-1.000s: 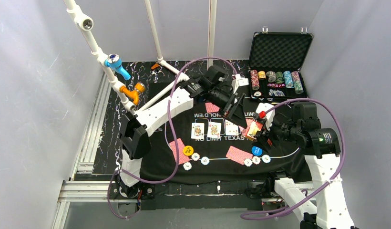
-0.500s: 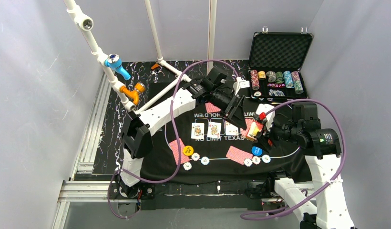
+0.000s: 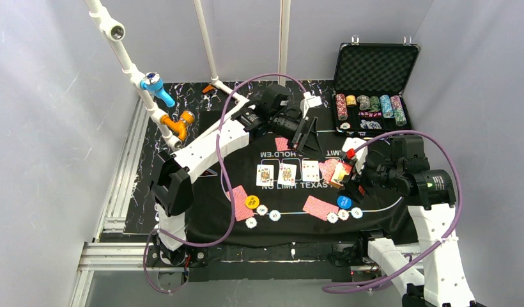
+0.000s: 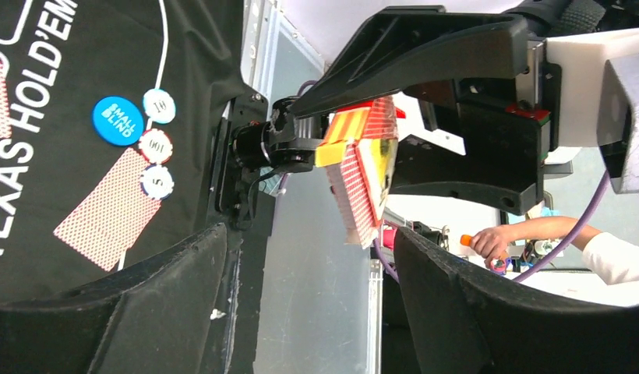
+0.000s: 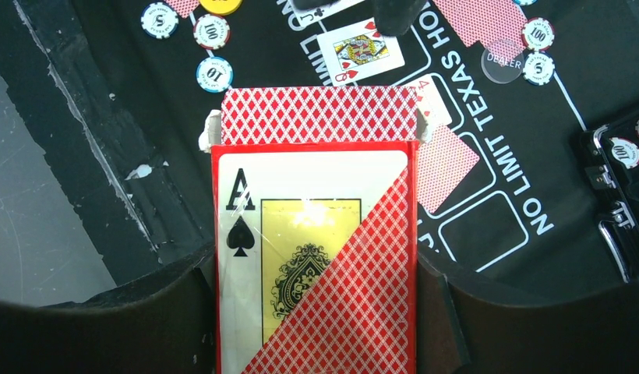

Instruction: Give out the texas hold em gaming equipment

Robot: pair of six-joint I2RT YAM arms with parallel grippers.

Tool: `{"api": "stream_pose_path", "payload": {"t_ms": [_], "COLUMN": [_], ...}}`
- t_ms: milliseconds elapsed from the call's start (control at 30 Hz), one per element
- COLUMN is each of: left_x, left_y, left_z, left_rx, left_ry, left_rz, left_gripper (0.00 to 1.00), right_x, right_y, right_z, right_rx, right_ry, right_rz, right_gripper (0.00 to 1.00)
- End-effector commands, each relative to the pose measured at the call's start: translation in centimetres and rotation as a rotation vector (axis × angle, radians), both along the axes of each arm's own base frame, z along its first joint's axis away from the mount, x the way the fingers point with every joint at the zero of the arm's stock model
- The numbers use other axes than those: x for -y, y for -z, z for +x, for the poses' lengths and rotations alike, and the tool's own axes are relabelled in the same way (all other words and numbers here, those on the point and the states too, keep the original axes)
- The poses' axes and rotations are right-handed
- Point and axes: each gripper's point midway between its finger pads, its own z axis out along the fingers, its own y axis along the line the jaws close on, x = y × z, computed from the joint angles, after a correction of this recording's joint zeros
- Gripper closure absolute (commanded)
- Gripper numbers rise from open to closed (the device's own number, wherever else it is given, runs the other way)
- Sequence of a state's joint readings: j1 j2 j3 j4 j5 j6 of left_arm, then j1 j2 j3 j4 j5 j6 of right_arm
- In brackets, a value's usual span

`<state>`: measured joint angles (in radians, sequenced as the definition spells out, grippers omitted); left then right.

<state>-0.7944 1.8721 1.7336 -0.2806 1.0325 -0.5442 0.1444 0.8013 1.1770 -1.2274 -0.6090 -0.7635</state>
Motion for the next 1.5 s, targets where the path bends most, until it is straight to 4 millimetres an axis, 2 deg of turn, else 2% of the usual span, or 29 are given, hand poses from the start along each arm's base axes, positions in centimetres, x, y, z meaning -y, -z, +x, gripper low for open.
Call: {"api": "stream_pose_path", "payload": {"t_ms": [0,67,200,367,500,567,633,700,767,867,1000,1133,1233,1367,1467], "left_x": [1.0,1.5,1.9,1.0,-0.1,-0.4,-0.7,-0.7,-0.6,-0.1,1.1,1.8,1.9,1.1,0.5], "left_y": [-2.6,-1.4,-0.3,0.6,-0.1,-0.6,-0.8,-1.5,-2.5,-3.0,-1.8,-0.2,0.2,0.1,-0.3], "left_z": [-2.1,-2.3,-2.4,-2.0,-1.1,-0.4,0.3,0.7,0.8,1.1,1.3,-0.2,-0.8,-0.9,-0.3], "left_rx": [0.015,-0.016,-0.033,-0.066,-0.072,-0.071,-0.072,-0.078,-0.076,-0.09,-0.121,-0.089,-0.108,-0.105,-0.094], "left_ry": [0.042,0.048,0.057,0.047,0.036,0.017,-0.009,-0.023,-0.029,-0.047,-0.056,-0.019,-0.003,0.009,-0.006], "left_rz": [-0.035,-0.001,0.023,0.065,0.037,0.016,0.006,-0.022,-0.065,-0.098,-0.067,-0.01,0.003,0.005,-0.008], "left_gripper": [0.22,0.23,0.26,0.46,0.59,0.62,0.61,0.55,0.44,0.32,0.31,0.33,0.41,0.62,0.67], "right_x": [-0.6,-0.7,-0.8,-0.8,-0.7,-0.6,-0.4,-0.3,-0.2,-0.1,-0.3,-0.5,-0.6,-0.6,-0.5], "right_y": [-2.0,-2.2,-2.6,-2.5,-2.1,-1.8,-1.6,-1.4,-1.1,-0.9,-1.3,-1.7,-2.1,-2.3,-2.1], "right_z": [1.2,1.4,1.6,1.5,1.5,1.6,1.8,2.0,2.2,2.5,2.9,3.2,3.3,3.2,3.0], "right_rx": [0.073,0.076,0.086,0.078,0.057,0.038,0.028,0.018,0.005,-0.006,0.003,0.008,0.02,0.027,0.017], "right_ry": [-0.01,-0.013,-0.012,-0.011,-0.007,0.003,0.013,0.022,0.031,0.042,0.054,0.056,0.059,0.06,0.062], "right_rz": [0.039,0.042,0.049,0.049,0.042,0.035,0.026,0.018,0.01,0.004,0.024,0.036,0.045,0.047,0.041], "right_gripper": [0.99,0.99,0.99,0.99,0.99,0.99,0.99,0.99,0.99,0.99,0.99,0.99,0.99,0.99,0.99]}}
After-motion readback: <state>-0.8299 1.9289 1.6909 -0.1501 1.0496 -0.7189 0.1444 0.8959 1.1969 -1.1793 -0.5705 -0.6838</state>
